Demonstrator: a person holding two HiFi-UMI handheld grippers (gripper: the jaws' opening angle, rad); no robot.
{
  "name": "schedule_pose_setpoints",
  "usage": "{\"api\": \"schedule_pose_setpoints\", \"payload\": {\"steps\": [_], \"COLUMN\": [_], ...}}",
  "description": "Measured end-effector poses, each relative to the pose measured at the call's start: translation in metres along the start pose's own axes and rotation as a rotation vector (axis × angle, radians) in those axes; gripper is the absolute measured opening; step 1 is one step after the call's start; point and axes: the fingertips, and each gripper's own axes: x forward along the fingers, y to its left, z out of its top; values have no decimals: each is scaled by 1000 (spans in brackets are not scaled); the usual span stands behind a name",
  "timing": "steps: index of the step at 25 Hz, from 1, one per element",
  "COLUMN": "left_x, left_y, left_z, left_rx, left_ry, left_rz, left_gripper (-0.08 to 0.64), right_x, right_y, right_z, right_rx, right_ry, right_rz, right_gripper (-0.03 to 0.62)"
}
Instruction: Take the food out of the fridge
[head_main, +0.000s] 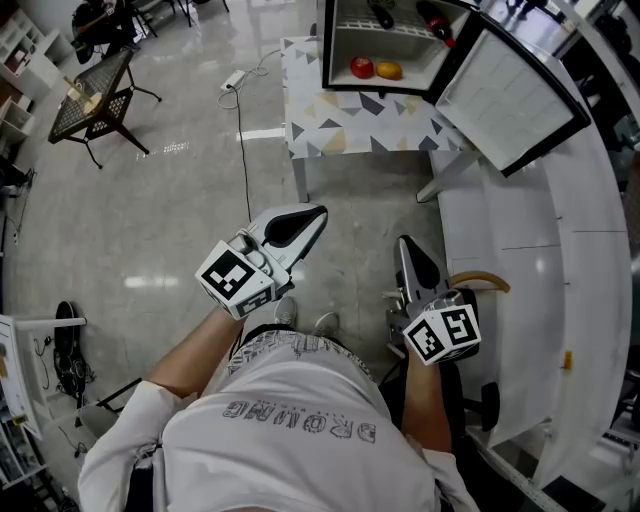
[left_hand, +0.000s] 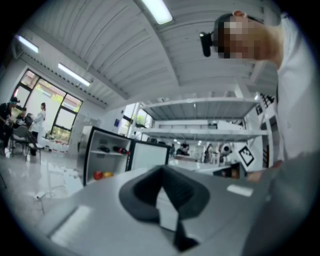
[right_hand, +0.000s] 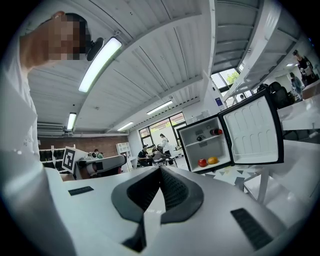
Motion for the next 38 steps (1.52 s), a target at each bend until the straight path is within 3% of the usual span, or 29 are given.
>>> {"api": "schedule_pose_setpoints", "payload": {"steps": [21, 38], "left_x": [52, 90], "left_y": [-31, 32], "left_z": [-11, -24], "left_rx": [5, -3], "left_ry": [-2, 3], "left_rz": [19, 17], "left_gripper": [8, 8], "right_x": [-27, 32], "right_y": [-53, -95], "right_z": [8, 9], "right_rx": [11, 27], "right_ry": [-6, 3], "right_rz": [36, 20], "right_gripper": [0, 0]}}
